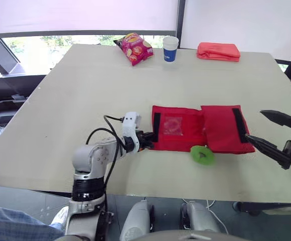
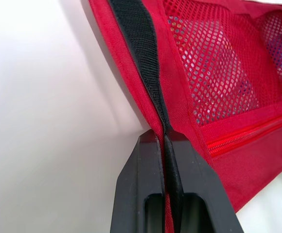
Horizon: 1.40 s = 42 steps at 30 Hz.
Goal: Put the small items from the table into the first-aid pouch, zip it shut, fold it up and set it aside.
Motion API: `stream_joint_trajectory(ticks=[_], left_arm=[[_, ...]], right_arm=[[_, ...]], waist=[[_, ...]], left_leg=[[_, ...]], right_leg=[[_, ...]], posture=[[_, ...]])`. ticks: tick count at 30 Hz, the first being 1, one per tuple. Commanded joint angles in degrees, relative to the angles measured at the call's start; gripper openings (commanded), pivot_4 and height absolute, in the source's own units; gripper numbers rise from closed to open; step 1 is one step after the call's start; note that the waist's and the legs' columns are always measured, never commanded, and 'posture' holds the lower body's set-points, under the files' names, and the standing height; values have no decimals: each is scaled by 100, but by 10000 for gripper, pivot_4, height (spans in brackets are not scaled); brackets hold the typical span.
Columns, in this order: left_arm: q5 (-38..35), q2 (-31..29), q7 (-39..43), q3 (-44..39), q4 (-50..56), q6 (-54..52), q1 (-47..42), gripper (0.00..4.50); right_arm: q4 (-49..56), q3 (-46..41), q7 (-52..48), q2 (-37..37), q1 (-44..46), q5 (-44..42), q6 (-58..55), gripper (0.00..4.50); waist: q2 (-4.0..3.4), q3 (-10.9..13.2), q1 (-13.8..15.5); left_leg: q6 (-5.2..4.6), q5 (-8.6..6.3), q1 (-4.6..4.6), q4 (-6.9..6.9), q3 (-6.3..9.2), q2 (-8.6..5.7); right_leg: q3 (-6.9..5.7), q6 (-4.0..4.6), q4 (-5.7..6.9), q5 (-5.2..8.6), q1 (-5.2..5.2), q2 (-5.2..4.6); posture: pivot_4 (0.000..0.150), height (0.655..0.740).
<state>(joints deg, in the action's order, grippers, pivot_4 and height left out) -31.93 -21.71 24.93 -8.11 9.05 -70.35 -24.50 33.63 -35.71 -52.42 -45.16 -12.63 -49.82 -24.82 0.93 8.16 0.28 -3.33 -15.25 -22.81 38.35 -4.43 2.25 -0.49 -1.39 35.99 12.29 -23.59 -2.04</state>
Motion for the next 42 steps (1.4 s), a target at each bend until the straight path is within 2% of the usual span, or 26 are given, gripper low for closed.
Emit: stream_joint_trajectory(ticks=[1, 3, 7, 14, 16, 18, 23, 24, 31, 42], left_arm=[[-90, -741, 963, -163, -386, 645, -258, 190], [-54, -1174, 1473, -115, -730, 934, -408, 190], [36, -1569, 2145, 100, -1423, 1412, -797, 190], [-216, -1377, 2653, 141, -2033, 1380, -1571, 190], [-330, -1356, 2749, 72, -2090, 1245, -1713, 0], [-495, -1294, 2708, -131, -2288, 1064, -1970, 0], [-1029, -1187, 2679, -548, -2579, 386, -2480, 0], [-1100, -1168, 2692, -571, -2599, 279, -2546, 0], [-1069, -1123, 2727, -361, -2634, 244, -2664, 0], [-1132, -1029, 2999, -212, -2473, 483, -2556, 0]], right_arm=[[72, 70, -62, -22, 45, -26, 50, 45000], [46, 151, -87, -36, 83, 6, 53, 45000], [-1, 380, -49, -46, 228, 90, 52, 45000], [-611, 1881, 292, 240, 1050, 1295, 344, 45000], [-911, 2128, 264, 354, 1267, 1518, 498, 39551], [-1324, 2408, 106, 450, 1474, 1763, 726, 31007], [-2145, 2883, -158, 769, 1887, 2197, 1285, 3393], [-2341, 2986, -195, 825, 1961, 2316, 1409, 646], [-3766, 3510, -309, 1096, 2210, 3170, 2329, 646], [-3932, 3849, -238, 1338, 2364, 3575, 2485, 646]], waist=[[0, 0, -16], [2, 3, -13], [11, 12, 27], [34, 30, 61], [34, 32, 54], [34, 34, 54], [35, 39, 42], [34, 39, 38], [33, 41, 39], [32, 41, 2]], left_leg=[[0, 0, 1, -1, 0, 2], [1, 0, 2, -3, 0, 1], [1, 0, -3, -3, -6, -5], [1, 0, -14, 0, -2, -12], [1, 0, -17, 0, 0, -14], [1, 0, -19, -1, -3, -15], [1, 1, -18, -1, -4, -14], [2, 1, -16, 0, -4, -13], [14, 9, -7, 2, -9, -13], [34, 21, 8, 4, -16, -12]], right_leg=[[-2, 0, 0, 0, -1, 0], [-3, 1, 0, 1, -1, -3], [-6, 1, -3, 0, -4, -26], [-23, 15, -5, -10, -5, -59], [-26, 17, -6, -10, -6, -59], [-31, 16, -6, -10, -7, -52], [-32, -4, -5, 0, -6, -10], [-31, -5, -4, 0, -5, -8], [-26, -4, 4, -1, -2, -7], [-13, 3, 31, -4, -3, -7]], posture=[[1500, 7400], [1500, 7400], [1500, 7400], [1500, 7400], [1500, 7400], [1500, 7400], [1500, 7400], [1500, 7400], [1500, 7400], [1500, 7400]])
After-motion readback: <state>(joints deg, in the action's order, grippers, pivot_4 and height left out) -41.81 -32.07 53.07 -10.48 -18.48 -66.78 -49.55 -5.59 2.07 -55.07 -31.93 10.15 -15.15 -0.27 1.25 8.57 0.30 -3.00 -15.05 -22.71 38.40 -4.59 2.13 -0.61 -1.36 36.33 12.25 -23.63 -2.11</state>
